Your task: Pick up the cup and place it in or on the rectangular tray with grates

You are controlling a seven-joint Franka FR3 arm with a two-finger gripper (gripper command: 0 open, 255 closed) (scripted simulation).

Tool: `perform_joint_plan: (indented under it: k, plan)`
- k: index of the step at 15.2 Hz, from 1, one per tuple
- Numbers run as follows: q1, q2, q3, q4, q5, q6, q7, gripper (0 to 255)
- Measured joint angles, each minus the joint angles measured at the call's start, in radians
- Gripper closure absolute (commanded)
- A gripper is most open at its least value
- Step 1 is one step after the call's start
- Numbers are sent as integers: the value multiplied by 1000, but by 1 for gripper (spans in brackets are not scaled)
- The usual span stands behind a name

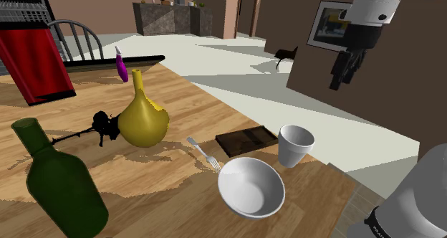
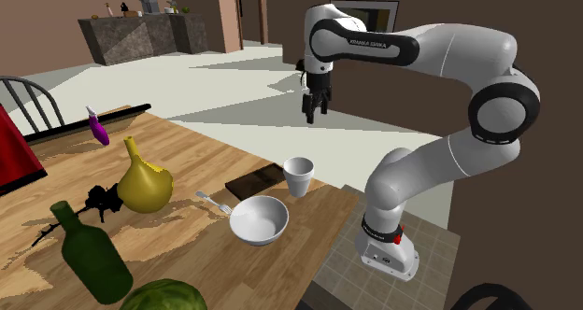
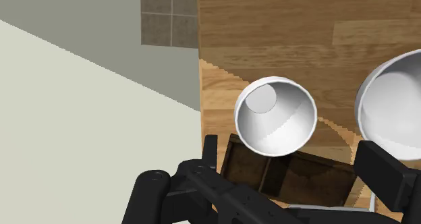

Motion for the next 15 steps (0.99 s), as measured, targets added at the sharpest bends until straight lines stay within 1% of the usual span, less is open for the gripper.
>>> perform_joint_plan:
  k: [1, 3, 8, 15]
  plan:
    - [0, 0, 0, 0, 0, 0, 0, 0]
    - [-1, 1, -3, -39, -1, 39, 0, 0]
    - [-7, 37, -22, -172, -8, 205, -9, 0]
    - [-9, 167, -45, -315, -11, 472, -15, 0]
